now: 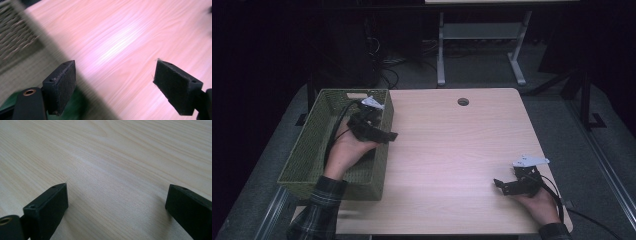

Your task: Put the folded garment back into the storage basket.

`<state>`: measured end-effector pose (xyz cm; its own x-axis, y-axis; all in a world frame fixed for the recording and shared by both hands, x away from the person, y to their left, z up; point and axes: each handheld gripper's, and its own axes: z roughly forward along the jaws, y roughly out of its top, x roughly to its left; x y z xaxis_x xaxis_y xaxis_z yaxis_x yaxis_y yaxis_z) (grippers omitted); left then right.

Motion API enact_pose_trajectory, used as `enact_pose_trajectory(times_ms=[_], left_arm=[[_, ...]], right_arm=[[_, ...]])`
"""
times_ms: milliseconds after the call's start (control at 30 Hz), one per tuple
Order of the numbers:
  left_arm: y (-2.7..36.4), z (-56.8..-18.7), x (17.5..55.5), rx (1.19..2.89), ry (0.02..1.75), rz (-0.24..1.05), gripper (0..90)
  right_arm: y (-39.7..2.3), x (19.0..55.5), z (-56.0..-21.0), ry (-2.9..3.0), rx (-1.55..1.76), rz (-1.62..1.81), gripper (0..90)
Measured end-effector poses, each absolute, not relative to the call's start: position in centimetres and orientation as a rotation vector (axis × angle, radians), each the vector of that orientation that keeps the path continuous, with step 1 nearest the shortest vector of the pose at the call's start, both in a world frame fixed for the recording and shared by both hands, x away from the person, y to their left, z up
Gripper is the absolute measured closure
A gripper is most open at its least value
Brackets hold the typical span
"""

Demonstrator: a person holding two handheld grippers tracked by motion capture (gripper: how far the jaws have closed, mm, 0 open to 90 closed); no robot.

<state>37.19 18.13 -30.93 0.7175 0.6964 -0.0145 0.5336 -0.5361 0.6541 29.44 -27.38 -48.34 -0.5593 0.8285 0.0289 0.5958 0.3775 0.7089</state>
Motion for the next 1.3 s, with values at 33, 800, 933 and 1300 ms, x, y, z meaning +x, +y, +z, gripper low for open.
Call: enact_pose_trajectory(times_ms=[33, 800, 933, 1300], left_arm=[[17.4, -31.0, 37.0, 2.267, 0.908, 0.322, 17.6], [7.4, -40.8, 33.7, 2.229, 0.700, 0.273, 14.7], [7.7, -43.0, 33.4, 2.232, 0.706, 0.270, 13.7], [8.4, -47.1, 33.0, 2.237, 0.740, 0.297, 13.4]], right_arm=[[-27.4, 29.4, -48.3, 2.311, 1.245, 0.982, 4.0], [-27.4, 29.4, -48.3, 2.310, 1.253, 0.978, 3.9], [-27.4, 29.3, -48.3, 2.306, 1.257, 0.976, 3.9], [-27.4, 29.3, -48.3, 2.302, 1.259, 0.974, 3.9]])
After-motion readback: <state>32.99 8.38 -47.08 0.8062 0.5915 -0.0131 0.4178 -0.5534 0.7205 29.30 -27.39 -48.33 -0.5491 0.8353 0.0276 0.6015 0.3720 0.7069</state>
